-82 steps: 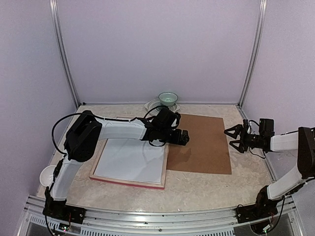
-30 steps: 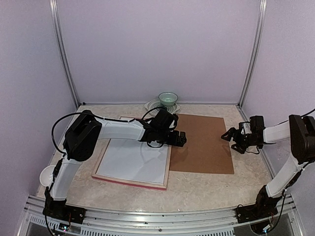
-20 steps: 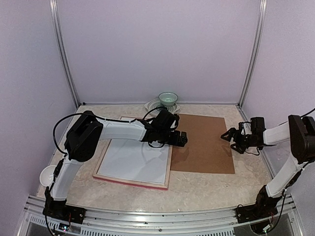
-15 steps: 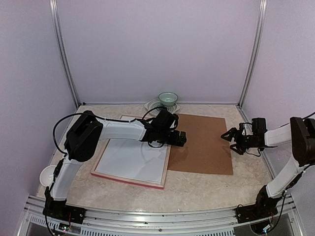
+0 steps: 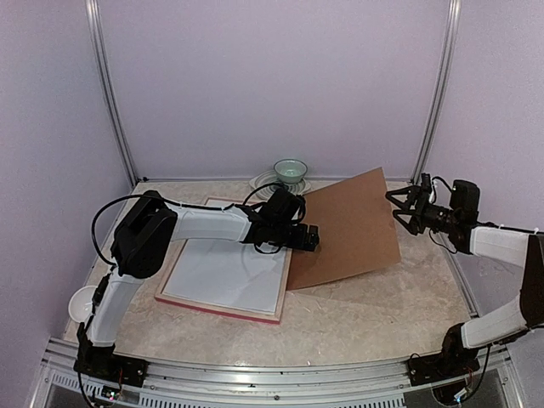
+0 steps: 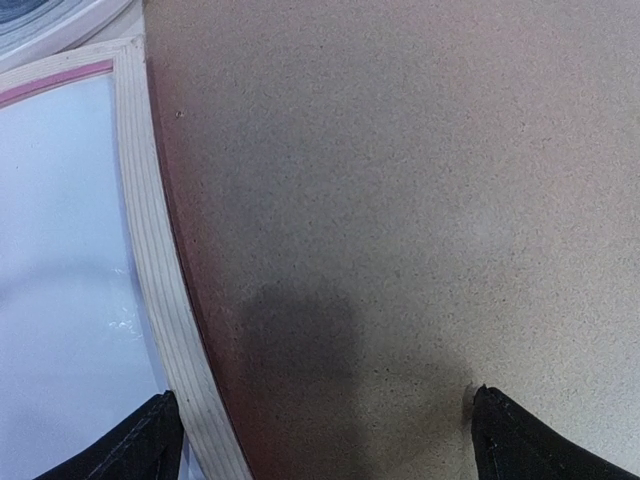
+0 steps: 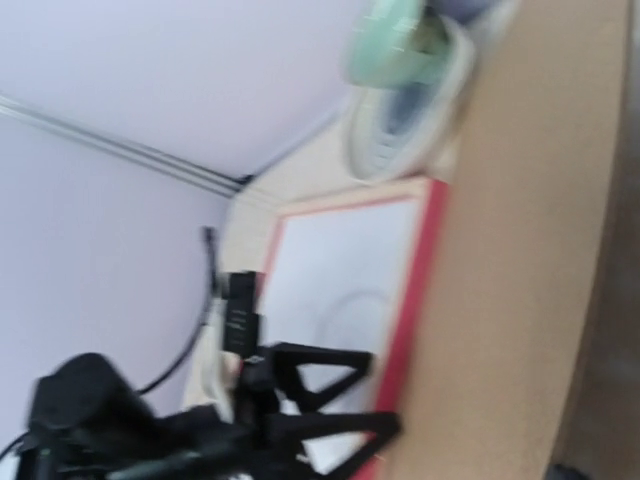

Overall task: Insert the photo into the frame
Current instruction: Turn over the backboard at the center of the board.

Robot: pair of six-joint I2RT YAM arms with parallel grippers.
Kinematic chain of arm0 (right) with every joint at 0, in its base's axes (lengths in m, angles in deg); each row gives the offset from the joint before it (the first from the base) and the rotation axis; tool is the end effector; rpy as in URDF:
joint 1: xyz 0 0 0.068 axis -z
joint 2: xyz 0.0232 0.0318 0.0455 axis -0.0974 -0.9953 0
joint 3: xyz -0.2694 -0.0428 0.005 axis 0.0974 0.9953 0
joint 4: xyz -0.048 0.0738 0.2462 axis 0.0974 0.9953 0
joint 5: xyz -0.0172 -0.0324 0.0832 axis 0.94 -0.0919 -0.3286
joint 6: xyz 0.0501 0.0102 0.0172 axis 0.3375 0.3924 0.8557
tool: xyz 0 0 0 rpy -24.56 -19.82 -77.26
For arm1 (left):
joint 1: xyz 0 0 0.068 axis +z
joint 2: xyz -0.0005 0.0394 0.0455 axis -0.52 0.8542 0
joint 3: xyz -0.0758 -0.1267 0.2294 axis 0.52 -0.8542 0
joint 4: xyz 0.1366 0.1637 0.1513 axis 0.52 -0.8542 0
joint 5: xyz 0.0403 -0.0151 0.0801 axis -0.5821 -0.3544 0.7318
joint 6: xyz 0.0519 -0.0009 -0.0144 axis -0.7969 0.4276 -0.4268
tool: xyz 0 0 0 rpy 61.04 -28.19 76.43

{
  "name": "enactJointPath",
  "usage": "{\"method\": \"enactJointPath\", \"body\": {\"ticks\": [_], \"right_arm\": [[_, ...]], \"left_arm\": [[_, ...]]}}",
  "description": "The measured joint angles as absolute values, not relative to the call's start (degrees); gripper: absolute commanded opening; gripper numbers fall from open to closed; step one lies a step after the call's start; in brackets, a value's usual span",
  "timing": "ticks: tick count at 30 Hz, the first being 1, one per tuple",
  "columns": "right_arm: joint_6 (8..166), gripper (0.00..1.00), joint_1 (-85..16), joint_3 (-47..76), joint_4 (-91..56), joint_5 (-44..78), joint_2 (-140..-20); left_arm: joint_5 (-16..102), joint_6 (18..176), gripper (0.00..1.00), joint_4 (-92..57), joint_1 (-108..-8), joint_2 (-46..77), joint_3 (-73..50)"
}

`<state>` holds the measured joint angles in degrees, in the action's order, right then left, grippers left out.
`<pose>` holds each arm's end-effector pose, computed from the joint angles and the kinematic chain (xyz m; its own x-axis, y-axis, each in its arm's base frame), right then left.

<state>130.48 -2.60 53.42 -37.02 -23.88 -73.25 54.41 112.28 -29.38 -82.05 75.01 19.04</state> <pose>0.2723 0.0126 0.2333 -0.7272 0.5432 -0.4197 -0.1871 0.4313 0.8826 0.3353 -0.4068 0.1426 -0.7174 0.1668 -0.6763 0.4746 0.8278 -0.2992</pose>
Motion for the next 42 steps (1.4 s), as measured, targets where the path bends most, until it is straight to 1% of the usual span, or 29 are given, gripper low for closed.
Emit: {"method": "enactJointPath", "body": {"ticks": [14, 24, 27, 33, 42], "right_arm": [[142.9, 0.98, -7.4, 53.0, -58.6, -25.1, -76.6], [151.2, 0.98, -11.3, 52.8, -73.0, -25.5, -80.2], [153.0, 0.98, -12.9, 51.6, -75.4, -25.6, -81.3], [158.1, 0.98, -17.9, 50.5, -76.1, -29.7, -86.4], [159.3, 0.98, -20.3, 45.5, -74.8, -30.5, -89.4]], "left_arm": [[53.5, 114.2, 0.99, -26.6, -81.4, 73.9, 18.3], [51.9, 116.0, 0.99, -22.8, -80.5, 70.7, 13.2], [51.1, 116.6, 0.99, -21.5, -80.1, 69.3, 11.1], [48.7, 117.2, 0.99, -20.3, -79.9, 66.9, 8.0], [45.4, 118.3, 0.99, -17.8, -79.3, 65.4, 5.7]]}}
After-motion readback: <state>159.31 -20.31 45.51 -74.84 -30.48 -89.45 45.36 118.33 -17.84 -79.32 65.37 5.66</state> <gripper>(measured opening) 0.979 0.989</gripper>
